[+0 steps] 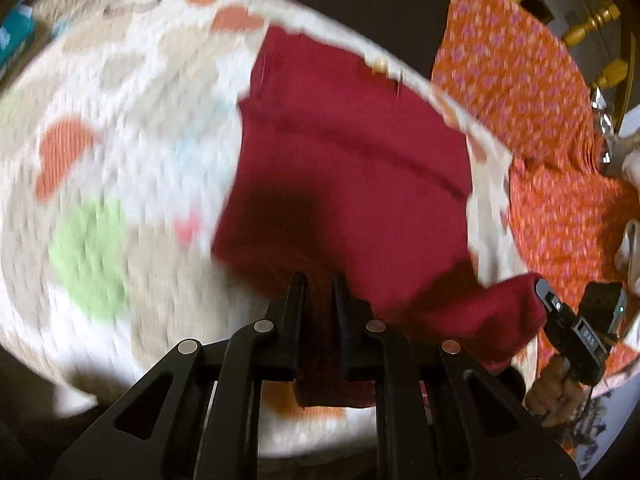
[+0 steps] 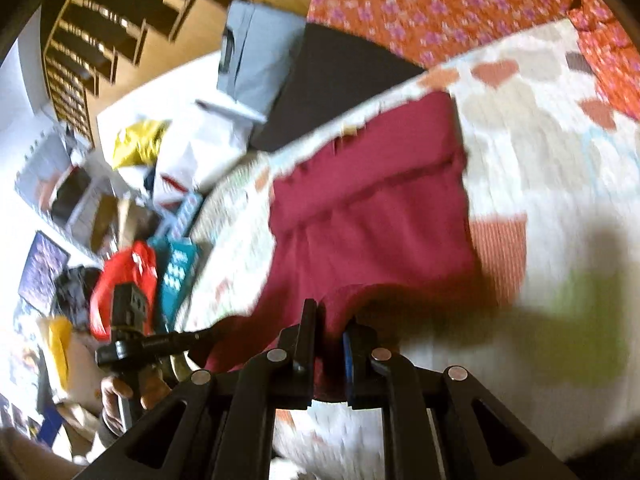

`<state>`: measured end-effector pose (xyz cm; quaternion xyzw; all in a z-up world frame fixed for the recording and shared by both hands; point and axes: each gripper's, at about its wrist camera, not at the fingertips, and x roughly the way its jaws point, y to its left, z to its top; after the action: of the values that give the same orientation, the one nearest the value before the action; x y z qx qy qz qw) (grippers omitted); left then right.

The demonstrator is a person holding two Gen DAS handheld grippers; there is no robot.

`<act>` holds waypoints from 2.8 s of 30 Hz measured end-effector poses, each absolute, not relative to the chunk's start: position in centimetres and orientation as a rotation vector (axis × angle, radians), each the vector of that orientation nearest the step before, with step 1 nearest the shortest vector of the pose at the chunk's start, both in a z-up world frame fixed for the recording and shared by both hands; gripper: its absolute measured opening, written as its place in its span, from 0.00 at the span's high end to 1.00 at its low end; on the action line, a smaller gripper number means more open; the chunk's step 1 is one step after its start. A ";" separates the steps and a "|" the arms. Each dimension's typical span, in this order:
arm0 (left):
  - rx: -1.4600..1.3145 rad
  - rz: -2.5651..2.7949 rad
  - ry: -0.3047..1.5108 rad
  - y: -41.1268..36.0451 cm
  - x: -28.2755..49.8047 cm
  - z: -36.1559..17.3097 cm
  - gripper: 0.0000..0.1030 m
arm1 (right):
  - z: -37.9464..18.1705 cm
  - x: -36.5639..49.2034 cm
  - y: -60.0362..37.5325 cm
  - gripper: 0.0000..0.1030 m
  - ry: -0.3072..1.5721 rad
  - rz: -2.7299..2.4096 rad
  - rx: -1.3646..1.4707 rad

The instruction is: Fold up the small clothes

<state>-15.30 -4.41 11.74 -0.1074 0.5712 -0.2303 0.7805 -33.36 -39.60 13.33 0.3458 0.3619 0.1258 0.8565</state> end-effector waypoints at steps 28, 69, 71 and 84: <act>-0.438 -0.427 1.147 -7.3 7.0 9.1 0.47 | 5.4 -8.5 -50.0 0.92 0.789 0.090 0.842; 0.063 -0.572 1.113 -16.4 8.4 8.5 0.45 | 8.7 -8.3 -50.6 0.92 0.764 0.155 0.846; 0.074 -0.583 1.135 -16.9 8.4 7.2 0.45 | 8.7 -8.2 -50.5 0.92 0.770 0.154 0.837; -0.018 -0.586 1.067 -14.9 8.5 10.0 0.95 | 9.3 -8.2 -51.4 0.92 0.747 0.179 0.890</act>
<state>8.53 -14.86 9.96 -0.0086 0.5012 -0.2754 0.8203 -8.23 -51.37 9.35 0.4196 0.3524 0.0846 0.8322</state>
